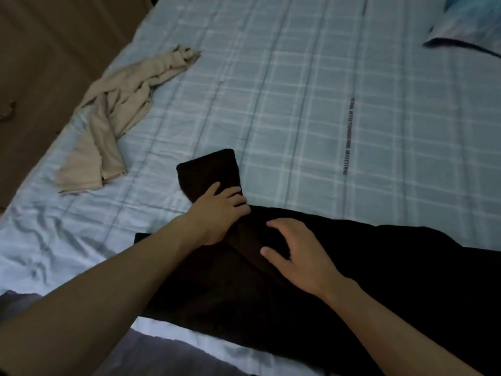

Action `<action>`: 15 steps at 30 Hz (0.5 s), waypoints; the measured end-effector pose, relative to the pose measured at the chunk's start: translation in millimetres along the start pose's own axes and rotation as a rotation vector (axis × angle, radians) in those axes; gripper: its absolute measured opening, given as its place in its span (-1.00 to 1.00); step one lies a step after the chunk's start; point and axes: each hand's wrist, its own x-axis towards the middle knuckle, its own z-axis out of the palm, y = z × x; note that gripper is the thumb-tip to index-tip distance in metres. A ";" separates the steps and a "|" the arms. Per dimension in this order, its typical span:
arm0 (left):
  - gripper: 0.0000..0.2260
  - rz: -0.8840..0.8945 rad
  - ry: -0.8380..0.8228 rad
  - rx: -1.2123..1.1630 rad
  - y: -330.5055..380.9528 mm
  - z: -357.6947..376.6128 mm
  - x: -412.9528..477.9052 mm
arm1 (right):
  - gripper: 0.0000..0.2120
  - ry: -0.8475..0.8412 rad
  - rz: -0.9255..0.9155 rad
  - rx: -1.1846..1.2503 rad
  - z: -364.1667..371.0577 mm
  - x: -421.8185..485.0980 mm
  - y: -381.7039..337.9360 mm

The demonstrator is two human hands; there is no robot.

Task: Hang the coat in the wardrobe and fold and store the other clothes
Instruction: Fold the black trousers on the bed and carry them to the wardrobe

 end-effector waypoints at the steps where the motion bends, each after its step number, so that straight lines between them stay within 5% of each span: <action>1: -0.42 0.003 0.050 0.041 -3.6 3.6 -2.5 | -0.37 -0.057 0.010 -0.021 9.1 -0.5 -3.8; 6: -0.64 -0.065 0.200 0.078 -9.0 13.6 -18.2 | -0.35 -0.062 0.071 -0.217 32.2 0.5 -12.6; 15: -0.70 -0.241 0.531 0.073 -5.4 37.8 -95.0 | -0.56 0.001 -0.001 0.031 25.3 -18.4 -47.9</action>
